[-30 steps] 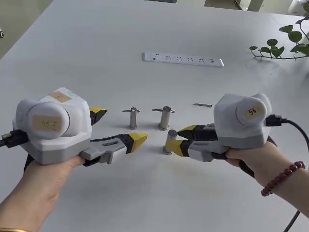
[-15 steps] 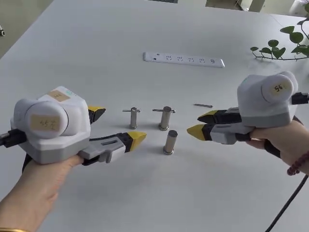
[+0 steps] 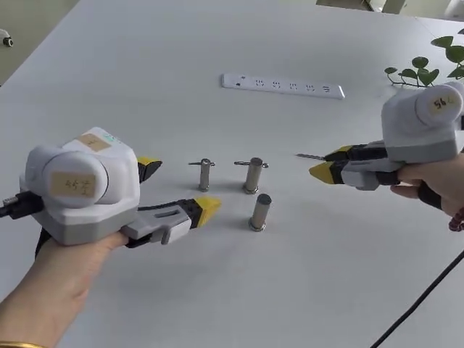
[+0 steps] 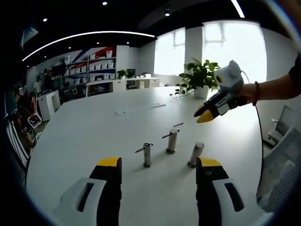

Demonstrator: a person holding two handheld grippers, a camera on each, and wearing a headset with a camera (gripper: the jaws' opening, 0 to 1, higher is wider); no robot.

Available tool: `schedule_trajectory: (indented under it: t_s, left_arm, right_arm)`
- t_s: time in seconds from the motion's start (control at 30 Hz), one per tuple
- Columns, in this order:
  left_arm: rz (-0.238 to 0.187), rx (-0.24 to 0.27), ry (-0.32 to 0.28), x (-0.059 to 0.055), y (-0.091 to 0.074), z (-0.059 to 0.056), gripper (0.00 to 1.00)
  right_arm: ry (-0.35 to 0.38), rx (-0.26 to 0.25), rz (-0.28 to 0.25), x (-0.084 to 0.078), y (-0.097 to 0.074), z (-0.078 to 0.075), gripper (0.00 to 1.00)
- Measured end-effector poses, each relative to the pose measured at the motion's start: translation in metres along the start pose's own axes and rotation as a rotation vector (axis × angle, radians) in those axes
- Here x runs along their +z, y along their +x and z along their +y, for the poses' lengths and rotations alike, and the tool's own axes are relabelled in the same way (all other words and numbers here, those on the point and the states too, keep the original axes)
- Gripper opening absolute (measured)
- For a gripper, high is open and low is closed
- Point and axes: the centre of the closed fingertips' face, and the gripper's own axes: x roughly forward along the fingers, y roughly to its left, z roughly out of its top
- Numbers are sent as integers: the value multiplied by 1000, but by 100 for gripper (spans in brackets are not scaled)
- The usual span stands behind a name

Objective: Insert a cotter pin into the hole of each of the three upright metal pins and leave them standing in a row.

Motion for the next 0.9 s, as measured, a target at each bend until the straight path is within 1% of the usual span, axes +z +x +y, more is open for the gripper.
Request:
schedule_trajectory:
  t_s: [0.17,0.23,0.33,0.4,0.5,0.57,0.6,0.63,0.73,0.9]
  left_arm:
    - [-5,-7,-1,1,-1,0,63]
    - [-6,-9,-1,1,-1,0,64]
    - [-3,-14,-3,0,0,-1,64]
    - [-13,-21,-12,2,0,-2,63]
    - [-11,-22,-6,2,0,-3,63]
    - [-5,-23,-9,1,0,-3,63]
    - [-4,-25,-14,0,0,-3,63]
    - [-5,-25,-19,0,0,-2,63]
    - [-4,-18,-18,0,-1,-1,62]
    - [-4,-3,-20,0,-3,3,61]
  right_arm:
    - [0,-18,24,-2,8,-14,18]
    - [-6,-29,41,-3,12,-22,17]
    - [-28,-54,78,-6,17,-35,15]
    - [-32,-69,93,-7,20,-43,13]
    - [-32,-82,114,-10,26,-52,12]
    - [-36,-91,125,-13,29,-56,10]
    - [-46,-90,143,-16,32,-57,9]
    - [-67,-91,166,-19,34,-59,9]
    - [-111,-101,195,-22,39,-63,8]
    - [-109,-90,212,-21,45,-66,8]
